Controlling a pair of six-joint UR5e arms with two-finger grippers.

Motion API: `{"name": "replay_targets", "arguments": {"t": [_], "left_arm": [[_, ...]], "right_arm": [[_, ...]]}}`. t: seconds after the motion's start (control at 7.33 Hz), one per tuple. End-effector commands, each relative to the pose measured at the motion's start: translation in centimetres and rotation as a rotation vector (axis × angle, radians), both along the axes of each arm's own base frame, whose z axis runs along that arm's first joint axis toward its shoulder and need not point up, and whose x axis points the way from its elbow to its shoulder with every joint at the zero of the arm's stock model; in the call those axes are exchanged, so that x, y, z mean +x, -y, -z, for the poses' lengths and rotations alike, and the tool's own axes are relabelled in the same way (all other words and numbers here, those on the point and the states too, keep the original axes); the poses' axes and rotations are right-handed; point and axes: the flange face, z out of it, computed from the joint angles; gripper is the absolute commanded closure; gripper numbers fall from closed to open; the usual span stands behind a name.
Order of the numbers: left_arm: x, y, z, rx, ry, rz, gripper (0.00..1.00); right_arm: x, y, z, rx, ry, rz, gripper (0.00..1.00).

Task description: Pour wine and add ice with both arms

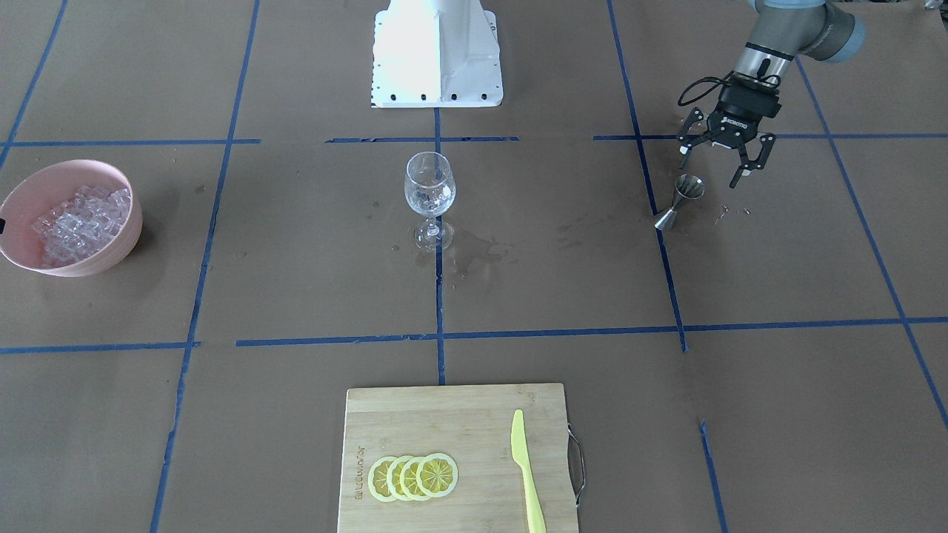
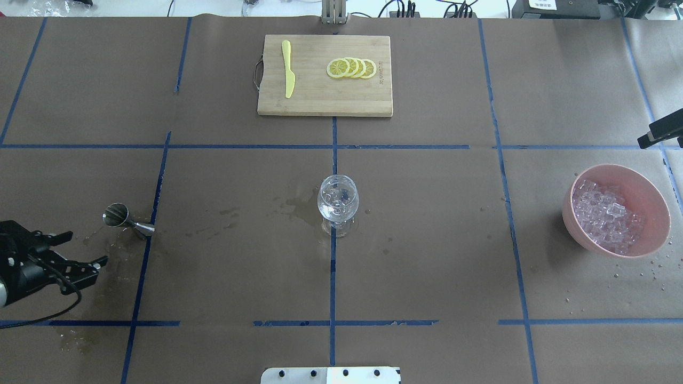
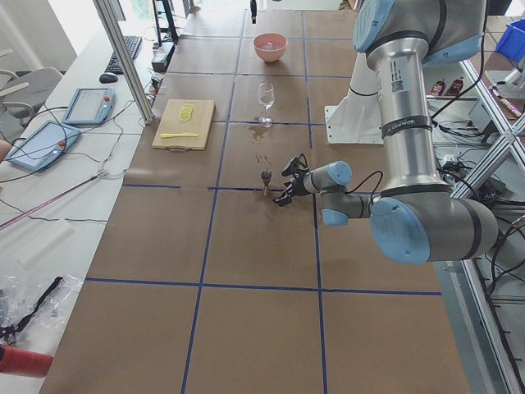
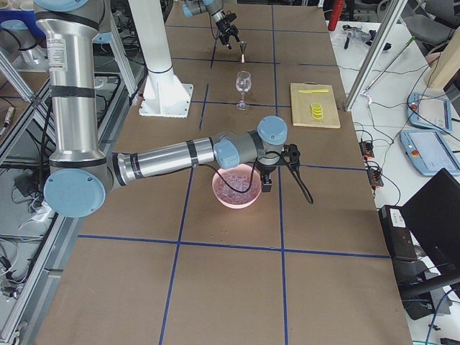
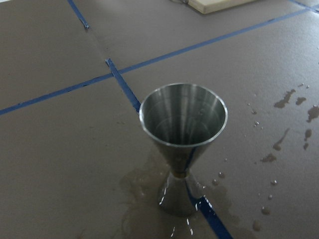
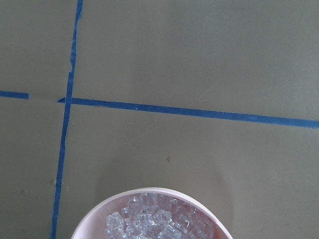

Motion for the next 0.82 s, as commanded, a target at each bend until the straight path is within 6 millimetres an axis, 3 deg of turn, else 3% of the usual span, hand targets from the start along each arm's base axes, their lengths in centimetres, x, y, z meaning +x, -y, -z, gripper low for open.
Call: {"name": "replay_targets", "arguments": {"t": [0.0, 0.27, 0.41, 0.55, 0.68], "left_arm": [[-6.5, 3.1, -1.6, 0.076, 0.127, -0.041, 0.0], [-10.0, 4.5, -2.3, 0.044, 0.119, -0.097, 0.0], [-13.3, 6.5, -2.5, 0.001, 0.121, -0.026, 0.0], [-15.1, 8.1, -2.1, -0.076, 0.099, -0.038, 0.0], [-16.2, 11.2, 0.1, -0.146, 0.045, -0.072, 0.01]], "right_arm": [[-0.9, -0.3, 0.7, -0.034, 0.003, -0.018, 0.0], [-3.5, -1.4, 1.4, -0.06, -0.023, -0.013, 0.0], [-5.6, -2.0, 2.1, -0.02, -0.082, 0.0, 0.0], [-7.3, -2.9, 1.5, -0.03, -0.109, 0.011, 0.0], [-8.1, -4.5, 0.5, 0.007, -0.095, 0.021, 0.0]]}}
